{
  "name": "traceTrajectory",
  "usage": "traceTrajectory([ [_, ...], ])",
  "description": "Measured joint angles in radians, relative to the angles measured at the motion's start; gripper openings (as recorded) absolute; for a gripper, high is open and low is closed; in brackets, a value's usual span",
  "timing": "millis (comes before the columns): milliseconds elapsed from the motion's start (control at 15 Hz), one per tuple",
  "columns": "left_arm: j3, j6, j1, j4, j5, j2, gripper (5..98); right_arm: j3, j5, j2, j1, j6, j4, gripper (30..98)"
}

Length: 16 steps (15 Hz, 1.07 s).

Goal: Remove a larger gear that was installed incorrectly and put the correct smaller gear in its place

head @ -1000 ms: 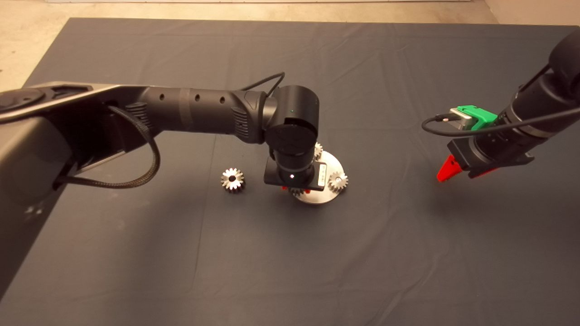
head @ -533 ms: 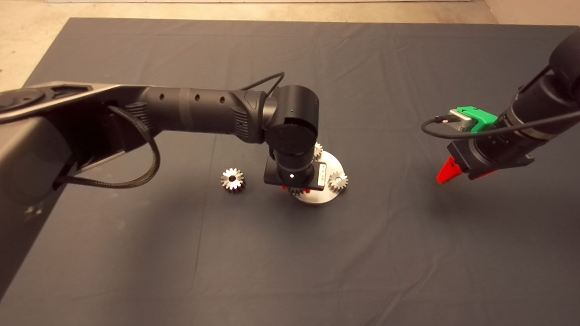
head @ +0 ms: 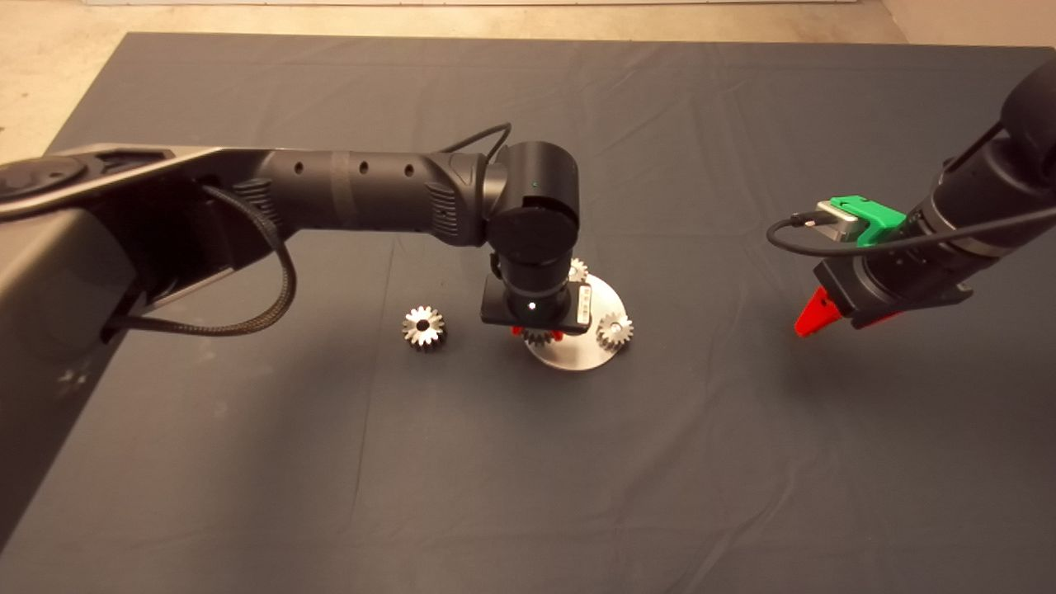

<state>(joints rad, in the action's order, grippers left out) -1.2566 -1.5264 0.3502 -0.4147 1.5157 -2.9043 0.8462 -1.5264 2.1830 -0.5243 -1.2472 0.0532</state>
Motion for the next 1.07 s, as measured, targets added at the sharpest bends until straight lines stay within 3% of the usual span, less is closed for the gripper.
traceTrajectory([
  [600,-0.002,-0.007,0.001,-0.009,0.007,-0.001,24.2,0.002,-0.001,-0.009,0.000,0.000,0.000,59.1],
  [1067,0.031,-0.039,-0.030,-0.029,0.014,-0.002,24.2,0.002,0.000,-0.003,0.000,-0.002,0.000,59.1],
])
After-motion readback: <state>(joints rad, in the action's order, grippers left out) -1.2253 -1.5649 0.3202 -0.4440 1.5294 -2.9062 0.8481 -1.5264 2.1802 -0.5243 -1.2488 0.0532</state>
